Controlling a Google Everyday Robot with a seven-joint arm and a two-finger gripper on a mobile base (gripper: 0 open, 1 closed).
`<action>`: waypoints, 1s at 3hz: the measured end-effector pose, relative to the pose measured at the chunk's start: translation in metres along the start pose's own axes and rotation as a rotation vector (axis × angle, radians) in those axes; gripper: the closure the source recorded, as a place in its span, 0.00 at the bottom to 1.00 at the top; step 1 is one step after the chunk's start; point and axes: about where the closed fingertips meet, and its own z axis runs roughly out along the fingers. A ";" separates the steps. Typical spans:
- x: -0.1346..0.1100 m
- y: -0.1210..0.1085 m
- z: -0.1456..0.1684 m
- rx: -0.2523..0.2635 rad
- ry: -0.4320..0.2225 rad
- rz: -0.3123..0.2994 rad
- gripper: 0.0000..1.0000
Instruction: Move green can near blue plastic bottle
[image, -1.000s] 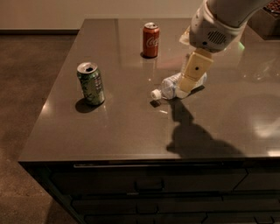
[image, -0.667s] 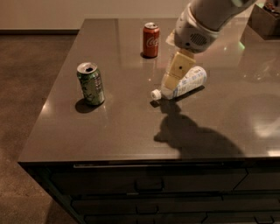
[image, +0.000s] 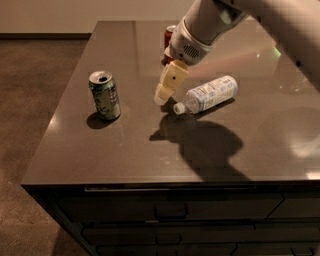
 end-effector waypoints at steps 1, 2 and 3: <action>-0.019 0.005 0.037 -0.056 -0.035 -0.010 0.00; -0.041 0.021 0.062 -0.110 -0.076 -0.035 0.00; -0.063 0.034 0.081 -0.145 -0.106 -0.061 0.00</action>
Offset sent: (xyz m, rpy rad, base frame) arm -0.0133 0.1106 -0.0467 0.1284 0.0901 0.1677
